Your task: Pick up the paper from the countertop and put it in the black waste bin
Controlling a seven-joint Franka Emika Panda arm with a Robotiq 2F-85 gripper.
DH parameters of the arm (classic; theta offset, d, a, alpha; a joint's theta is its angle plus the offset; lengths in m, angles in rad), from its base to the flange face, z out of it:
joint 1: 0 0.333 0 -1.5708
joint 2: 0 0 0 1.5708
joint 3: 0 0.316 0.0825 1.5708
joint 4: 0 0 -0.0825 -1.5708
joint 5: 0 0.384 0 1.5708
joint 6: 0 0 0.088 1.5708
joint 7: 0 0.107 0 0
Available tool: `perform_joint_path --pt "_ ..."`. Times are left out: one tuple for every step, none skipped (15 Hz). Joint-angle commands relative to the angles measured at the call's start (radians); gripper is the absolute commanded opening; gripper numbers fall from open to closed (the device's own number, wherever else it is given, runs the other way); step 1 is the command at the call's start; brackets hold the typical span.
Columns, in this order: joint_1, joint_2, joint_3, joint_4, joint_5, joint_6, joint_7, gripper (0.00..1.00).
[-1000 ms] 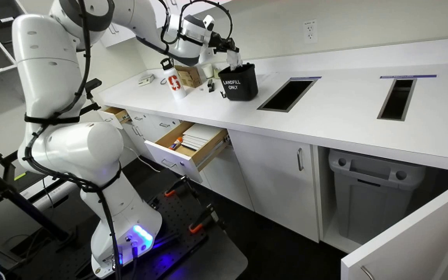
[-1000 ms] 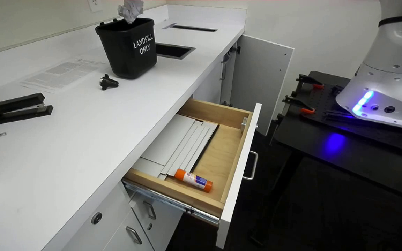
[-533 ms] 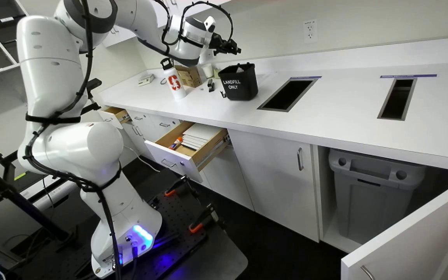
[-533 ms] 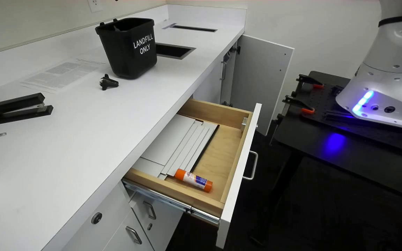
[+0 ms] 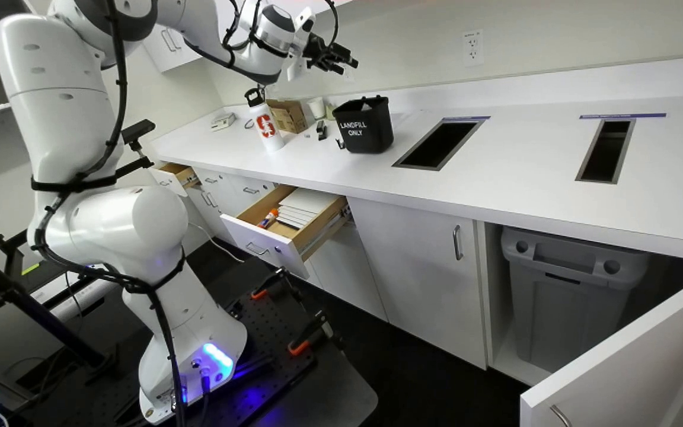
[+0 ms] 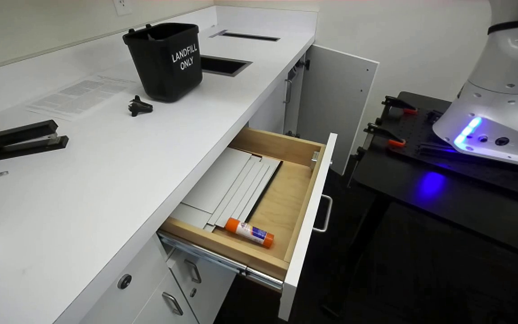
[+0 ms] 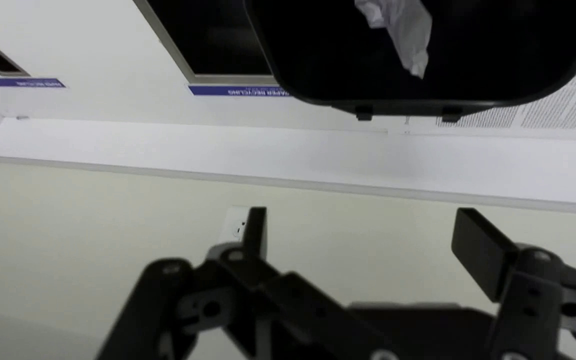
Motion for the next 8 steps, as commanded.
perform_joint_path --pt "-0.149 -0.153 0.232 -0.087 0.176 -0.165 -0.216 1.0" --pt "-0.186 -0.176 0.281 -0.093 0.234 -0.202 -0.268 1.0" --pt "-0.213 -0.194 0.318 -0.089 0.272 -0.25 -0.299 1.0" --pt "-0.24 -0.211 0.35 -0.089 0.302 -0.281 -0.322 1.0" --pt "-0.267 -0.224 0.38 -0.088 0.325 -0.31 -0.341 1.0" --pt "-0.291 -0.236 0.405 -0.084 0.342 -0.338 -0.355 1.0" --pt "-0.311 -0.244 0.424 -0.084 0.357 -0.356 -0.368 1.0" --pt "-0.329 -0.25 0.441 -0.084 0.372 -0.366 -0.377 1.0"
